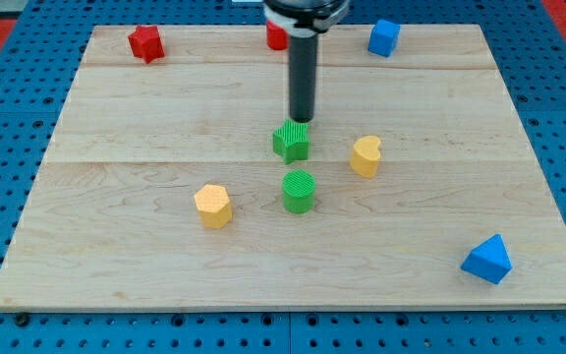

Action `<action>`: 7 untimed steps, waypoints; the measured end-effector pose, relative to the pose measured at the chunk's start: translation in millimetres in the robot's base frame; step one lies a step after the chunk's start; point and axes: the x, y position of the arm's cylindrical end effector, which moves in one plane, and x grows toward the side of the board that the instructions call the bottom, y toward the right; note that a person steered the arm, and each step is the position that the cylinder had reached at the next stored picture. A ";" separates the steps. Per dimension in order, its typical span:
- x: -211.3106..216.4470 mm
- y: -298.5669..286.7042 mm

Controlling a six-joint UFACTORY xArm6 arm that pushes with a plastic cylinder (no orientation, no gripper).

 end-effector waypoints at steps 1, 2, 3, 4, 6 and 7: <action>30.5 27.9; 39.6 -61.5; 38.5 -160.9; 31.2 -167.0; 35.9 -80.9; 40.7 -17.9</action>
